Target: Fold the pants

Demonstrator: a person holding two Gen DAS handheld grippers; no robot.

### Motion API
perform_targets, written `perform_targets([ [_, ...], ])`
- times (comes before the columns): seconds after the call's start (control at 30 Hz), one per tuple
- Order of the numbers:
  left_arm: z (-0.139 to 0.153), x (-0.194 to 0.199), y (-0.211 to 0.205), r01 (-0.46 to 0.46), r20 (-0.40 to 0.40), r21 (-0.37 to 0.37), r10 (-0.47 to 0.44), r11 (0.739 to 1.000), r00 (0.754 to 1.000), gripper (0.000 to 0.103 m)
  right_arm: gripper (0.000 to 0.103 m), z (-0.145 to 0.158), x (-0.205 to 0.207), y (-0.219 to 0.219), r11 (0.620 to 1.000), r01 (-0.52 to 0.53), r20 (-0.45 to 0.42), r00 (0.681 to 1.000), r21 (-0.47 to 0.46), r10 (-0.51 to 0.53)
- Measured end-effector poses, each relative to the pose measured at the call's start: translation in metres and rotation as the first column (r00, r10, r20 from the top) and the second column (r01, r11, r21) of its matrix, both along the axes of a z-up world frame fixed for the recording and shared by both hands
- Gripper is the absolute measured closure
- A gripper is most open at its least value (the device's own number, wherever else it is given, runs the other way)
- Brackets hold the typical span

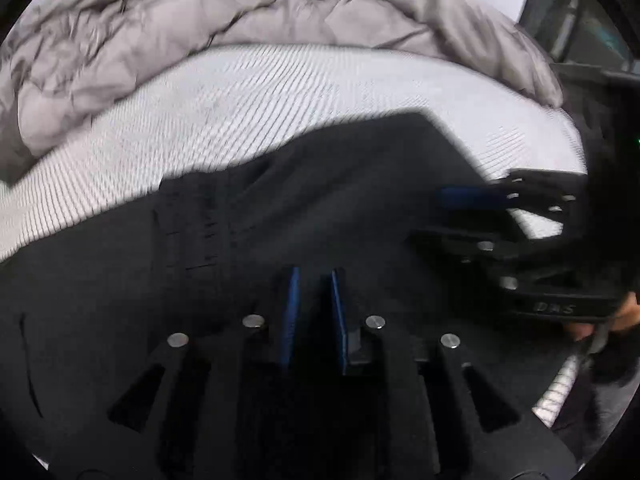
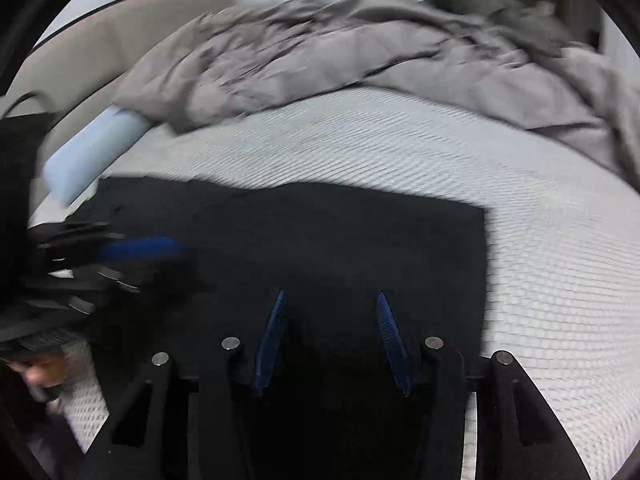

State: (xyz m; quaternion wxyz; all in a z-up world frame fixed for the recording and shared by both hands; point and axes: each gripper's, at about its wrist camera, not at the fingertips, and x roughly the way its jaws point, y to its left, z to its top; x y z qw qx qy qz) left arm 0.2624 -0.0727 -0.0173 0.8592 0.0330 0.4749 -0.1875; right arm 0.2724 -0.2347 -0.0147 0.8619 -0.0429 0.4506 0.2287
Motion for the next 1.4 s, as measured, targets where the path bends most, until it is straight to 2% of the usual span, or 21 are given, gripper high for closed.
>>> perform_targets([
  [0.07, 0.000, 0.002, 0.010, 0.008, -0.011, -0.056, -0.009, 0.998, 1.000, 0.089, 0.055, -0.013, 0.002, 0.006, 0.997, -0.012, -0.033, 0.999, -0.080, 0.009],
  [0.13, 0.003, 0.002, 0.016, -0.010, -0.005, -0.063, 0.010, 0.998, 1.000, 0.089, 0.055, -0.018, -0.001, 0.004, 0.991, -0.002, -0.013, 1.000, -0.133, 0.000],
  [0.33, 0.008, -0.007, 0.020, -0.036, -0.002, -0.063, 0.036, 0.997, 0.999, 0.089, 0.054, -0.016, -0.004, -0.001, 0.991, -0.005, -0.001, 1.000, -0.135, 0.005],
  [0.4, 0.020, -0.019, 0.021, -0.036, 0.033, -0.073, 0.039, 0.997, 0.999, 0.088, 0.054, -0.014, -0.005, 0.000, 0.990, -0.001, 0.006, 1.000, -0.144, 0.002],
  [0.5, 0.024, -0.027, 0.020, 0.007, 0.018, -0.091, -0.005, 0.996, 1.000, 0.088, 0.054, -0.004, -0.012, -0.006, 0.997, 0.002, -0.013, 1.000, -0.081, -0.003],
  [0.53, 0.021, -0.031, 0.019, 0.017, -0.001, -0.103, -0.018, 0.995, 1.000, 0.088, 0.054, 0.000, -0.015, -0.010, 1.000, -0.012, -0.041, 0.999, -0.011, 0.012],
  [0.57, 0.015, -0.033, 0.014, 0.038, -0.029, -0.094, -0.041, 0.995, 0.999, 0.085, 0.053, 0.004, -0.017, -0.011, 0.999, -0.027, -0.053, 0.998, 0.031, 0.028],
  [0.6, 0.010, -0.035, 0.011, 0.052, -0.032, -0.064, -0.054, 0.997, 0.998, 0.084, 0.051, 0.008, -0.020, -0.012, 0.996, -0.050, -0.058, 0.997, 0.079, 0.055],
  [0.63, 0.005, -0.036, 0.007, 0.066, -0.015, -0.023, -0.067, 0.998, 0.998, 0.084, 0.048, 0.010, -0.023, -0.010, 0.994, -0.061, -0.056, 0.996, 0.089, 0.066],
  [0.67, 0.003, -0.035, 0.007, 0.073, -0.013, -0.019, -0.073, 0.997, 0.997, 0.083, 0.043, 0.009, -0.024, -0.007, 0.994, -0.071, -0.056, 0.995, 0.086, 0.076],
  [0.77, 0.004, -0.032, 0.014, 0.057, -0.034, -0.056, -0.059, 0.997, 0.998, 0.083, 0.042, -0.010, -0.022, 0.004, 0.996, -0.090, -0.105, 0.990, 0.012, 0.091],
  [0.83, 0.008, -0.033, 0.021, 0.028, -0.035, -0.079, -0.031, 0.997, 0.999, 0.083, 0.041, -0.015, -0.024, 0.011, 0.995, -0.101, -0.089, 0.991, -0.027, 0.098],
  [0.93, 0.018, -0.042, 0.023, 0.022, 0.007, -0.082, -0.022, 0.996, 1.000, 0.083, 0.041, -0.007, -0.028, 0.010, 0.994, -0.105, -0.074, 0.992, -0.025, 0.103],
  [1.0, 0.027, -0.058, 0.019, 0.076, 0.053, -0.087, -0.072, 0.993, 0.996, 0.083, 0.041, 0.001, -0.031, 0.004, 0.996, -0.084, -0.058, 0.995, -0.005, 0.084],
  [1.07, 0.022, -0.060, 0.014, 0.103, 0.048, -0.058, -0.101, 0.993, 0.994, 0.081, 0.041, 0.011, -0.039, 0.002, 0.995, -0.096, -0.029, 0.995, 0.018, 0.097],
  [1.13, 0.005, -0.055, 0.007, 0.114, 0.002, -0.008, -0.114, 0.993, 0.994, 0.081, 0.041, 0.011, -0.041, 0.005, 0.993, -0.117, -0.024, 0.993, 0.022, 0.118],
  [1.17, -0.001, -0.054, 0.008, 0.118, 0.005, 0.016, -0.118, 0.993, 0.993, 0.081, 0.041, 0.006, -0.040, 0.009, 0.992, -0.127, -0.036, 0.991, 0.010, 0.127],
  [1.23, -0.001, -0.057, 0.012, 0.135, 0.016, 0.006, -0.135, 0.991, 0.991, 0.078, 0.041, -0.013, -0.040, 0.018, 0.985, -0.155, -0.074, 0.986, -0.075, 0.150],
  [1.3, 0.003, -0.064, 0.023, 0.121, 0.023, 0.027, -0.122, 0.992, 0.992, 0.077, 0.041, -0.017, -0.047, 0.018, 0.973, -0.174, -0.028, 0.985, -0.152, 0.172],
  [1.4, 0.003, -0.071, 0.036, 0.099, 0.028, 0.031, -0.100, 0.995, 0.995, 0.077, 0.041, -0.012, -0.056, -0.001, 0.954, -0.117, 0.038, 0.990, -0.275, 0.133],
])
